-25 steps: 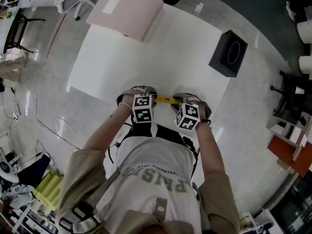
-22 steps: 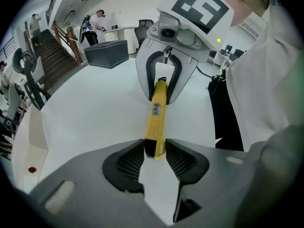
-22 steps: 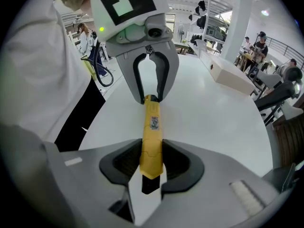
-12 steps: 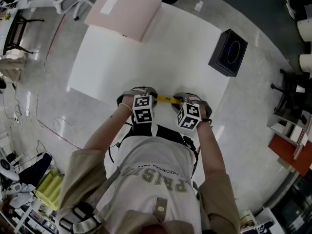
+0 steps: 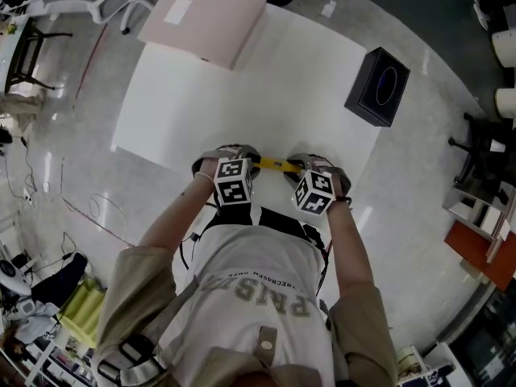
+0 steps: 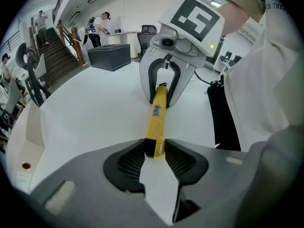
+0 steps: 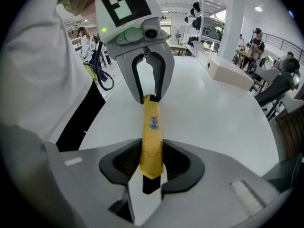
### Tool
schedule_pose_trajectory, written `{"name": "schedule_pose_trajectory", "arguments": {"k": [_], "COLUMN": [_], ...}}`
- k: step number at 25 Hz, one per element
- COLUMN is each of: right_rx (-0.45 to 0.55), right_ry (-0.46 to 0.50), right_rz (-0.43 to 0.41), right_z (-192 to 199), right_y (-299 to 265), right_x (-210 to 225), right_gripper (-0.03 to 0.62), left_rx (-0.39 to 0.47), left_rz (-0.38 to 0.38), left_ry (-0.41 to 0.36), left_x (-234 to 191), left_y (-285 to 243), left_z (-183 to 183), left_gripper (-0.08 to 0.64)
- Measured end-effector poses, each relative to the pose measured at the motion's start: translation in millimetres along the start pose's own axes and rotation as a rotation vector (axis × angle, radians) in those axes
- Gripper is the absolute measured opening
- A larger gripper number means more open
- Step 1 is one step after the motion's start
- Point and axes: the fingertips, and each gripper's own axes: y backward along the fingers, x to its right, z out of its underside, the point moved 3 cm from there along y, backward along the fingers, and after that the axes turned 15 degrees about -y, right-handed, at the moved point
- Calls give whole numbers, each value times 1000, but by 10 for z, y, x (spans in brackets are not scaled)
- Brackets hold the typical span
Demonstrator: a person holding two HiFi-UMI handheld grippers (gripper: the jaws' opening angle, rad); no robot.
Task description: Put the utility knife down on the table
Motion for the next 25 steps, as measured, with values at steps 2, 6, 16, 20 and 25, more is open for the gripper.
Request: {"name": "schedule_pose_trajectory", "arguments": {"k": [2, 6, 16, 20, 25], "right_rx": [5, 15, 18, 18, 7], "right_ry": [-3, -14, -24, -31, -23], "right_rz": [-1, -3, -12, -13, -10], "right_z": [-8, 9, 47, 72, 71], "right_y": [-3, 19, 45, 62, 60], "right_x": [2, 0, -1, 2, 3], "right_gripper": [135, 137, 137, 137, 137], "left_rx": [15, 39, 81, 93, 93], "left_rz": [1, 4, -2, -5, -8], "left_ry": [7, 19, 16, 6, -3], "left_x": [1, 19, 29, 26, 24], "left_y": [8, 19, 38, 51, 52], "left_z": [3, -29, -67, -98, -99], "left_gripper": [140, 140, 138, 138, 138]}}
